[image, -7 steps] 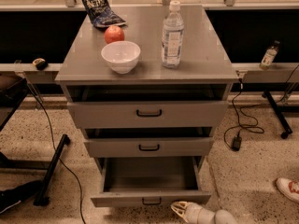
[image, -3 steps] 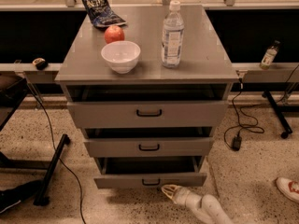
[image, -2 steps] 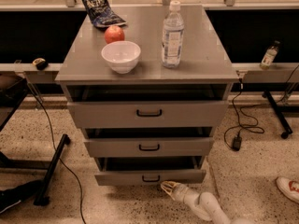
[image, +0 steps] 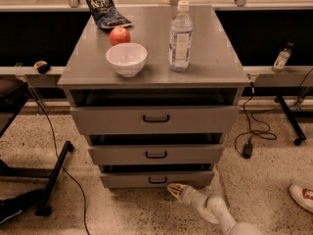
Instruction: Close bottom drawer
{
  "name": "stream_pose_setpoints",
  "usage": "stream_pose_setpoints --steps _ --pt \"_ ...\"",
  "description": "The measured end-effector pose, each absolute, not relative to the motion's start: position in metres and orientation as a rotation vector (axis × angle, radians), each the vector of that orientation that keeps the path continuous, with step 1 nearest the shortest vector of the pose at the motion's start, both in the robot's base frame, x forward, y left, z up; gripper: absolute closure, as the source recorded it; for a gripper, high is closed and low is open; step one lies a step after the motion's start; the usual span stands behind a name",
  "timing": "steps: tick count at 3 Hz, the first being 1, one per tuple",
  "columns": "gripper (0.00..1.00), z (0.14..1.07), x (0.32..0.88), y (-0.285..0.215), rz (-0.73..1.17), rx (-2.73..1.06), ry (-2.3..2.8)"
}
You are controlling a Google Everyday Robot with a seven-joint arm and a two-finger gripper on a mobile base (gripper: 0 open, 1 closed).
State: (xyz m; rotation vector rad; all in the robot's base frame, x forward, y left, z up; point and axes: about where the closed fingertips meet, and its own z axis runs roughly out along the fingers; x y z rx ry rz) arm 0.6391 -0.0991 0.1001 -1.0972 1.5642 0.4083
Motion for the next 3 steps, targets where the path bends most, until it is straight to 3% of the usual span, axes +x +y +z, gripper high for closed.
stream_pose_setpoints --steps 1,3 --pt "1.00 0.105 0.635 -0.105 0.416 -1.124 1.560" --pt "1.00 0.137 0.573 -0.153 0.424 -1.219 1.628"
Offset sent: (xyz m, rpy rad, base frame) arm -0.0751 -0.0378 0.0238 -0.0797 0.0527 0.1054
